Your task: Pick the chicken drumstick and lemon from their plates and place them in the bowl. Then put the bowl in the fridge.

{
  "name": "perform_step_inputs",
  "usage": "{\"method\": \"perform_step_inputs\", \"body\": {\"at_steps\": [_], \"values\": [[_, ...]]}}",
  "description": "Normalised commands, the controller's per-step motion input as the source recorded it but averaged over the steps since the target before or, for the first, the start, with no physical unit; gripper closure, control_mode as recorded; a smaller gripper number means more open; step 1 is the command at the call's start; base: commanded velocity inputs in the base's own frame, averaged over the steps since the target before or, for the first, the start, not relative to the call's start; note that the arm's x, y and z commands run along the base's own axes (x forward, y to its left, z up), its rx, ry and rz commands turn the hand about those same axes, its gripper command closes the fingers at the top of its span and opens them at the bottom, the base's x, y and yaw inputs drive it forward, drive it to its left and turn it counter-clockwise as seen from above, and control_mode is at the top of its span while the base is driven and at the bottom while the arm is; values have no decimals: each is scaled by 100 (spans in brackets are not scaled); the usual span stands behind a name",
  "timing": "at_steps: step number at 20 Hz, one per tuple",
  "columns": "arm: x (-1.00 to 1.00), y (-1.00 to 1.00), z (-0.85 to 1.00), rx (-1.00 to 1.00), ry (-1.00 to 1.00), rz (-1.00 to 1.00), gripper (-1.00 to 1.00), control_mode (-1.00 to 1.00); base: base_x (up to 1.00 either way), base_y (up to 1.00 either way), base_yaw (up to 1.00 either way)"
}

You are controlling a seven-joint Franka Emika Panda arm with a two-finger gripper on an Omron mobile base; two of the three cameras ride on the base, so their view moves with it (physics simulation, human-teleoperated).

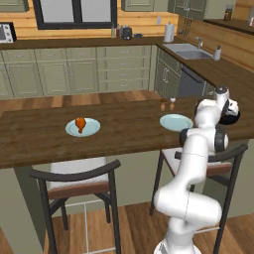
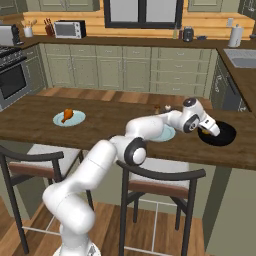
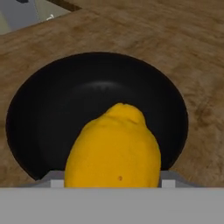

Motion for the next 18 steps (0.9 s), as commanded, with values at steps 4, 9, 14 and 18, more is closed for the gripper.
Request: {"method": "perform_step_inputs", "body": {"at_steps": [4,9,14,18], "values": [[-4,-4,-20,0,-3,0,-100,-100,0,0,0],[-20,5,2,-1,-22,-1,-100,-100,0,0,0],[-75,62,-4,-11,-33,0,-100,-100,0,0,0],[-100,100,-26,1,-37,0,-100,-100,0,0,0]]}}
